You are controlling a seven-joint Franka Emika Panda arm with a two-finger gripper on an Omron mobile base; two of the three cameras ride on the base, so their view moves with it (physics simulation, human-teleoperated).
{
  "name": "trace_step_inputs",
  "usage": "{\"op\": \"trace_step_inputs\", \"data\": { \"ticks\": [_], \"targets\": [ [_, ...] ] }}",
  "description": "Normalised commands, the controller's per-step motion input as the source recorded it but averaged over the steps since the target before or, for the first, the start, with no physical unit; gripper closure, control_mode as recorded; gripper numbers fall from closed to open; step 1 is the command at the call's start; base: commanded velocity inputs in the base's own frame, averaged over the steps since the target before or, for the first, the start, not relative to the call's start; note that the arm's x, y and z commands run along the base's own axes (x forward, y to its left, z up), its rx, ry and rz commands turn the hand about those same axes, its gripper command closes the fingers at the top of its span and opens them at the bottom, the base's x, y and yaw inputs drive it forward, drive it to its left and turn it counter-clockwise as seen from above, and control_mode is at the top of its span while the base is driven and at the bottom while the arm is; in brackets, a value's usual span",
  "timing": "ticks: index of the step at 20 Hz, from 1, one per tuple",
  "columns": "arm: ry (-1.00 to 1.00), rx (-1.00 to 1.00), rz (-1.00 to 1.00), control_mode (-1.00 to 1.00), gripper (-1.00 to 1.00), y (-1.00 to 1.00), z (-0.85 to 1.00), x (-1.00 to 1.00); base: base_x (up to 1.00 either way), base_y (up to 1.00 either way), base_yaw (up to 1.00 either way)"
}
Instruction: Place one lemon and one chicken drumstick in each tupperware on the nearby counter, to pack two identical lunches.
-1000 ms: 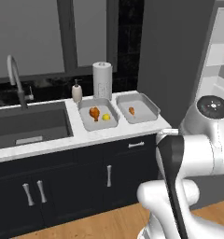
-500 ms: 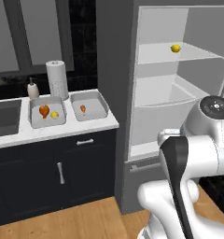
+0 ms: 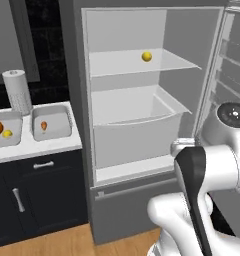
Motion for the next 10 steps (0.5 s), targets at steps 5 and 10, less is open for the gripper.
{"op": "trace_step_inputs", "data": {
  "ticks": [5, 10],
  "targets": [
    [0.0, 0.0, 0.0, 1.0, -1.0, 0.0, 0.0, 0.0, 0.96, -0.03, 0.05],
    [0.0, 0.0, 0.01, -1.0, -1.0, -0.04, 0.0, 0.08, 0.6, 0.0, 0.06]
  ]
}}
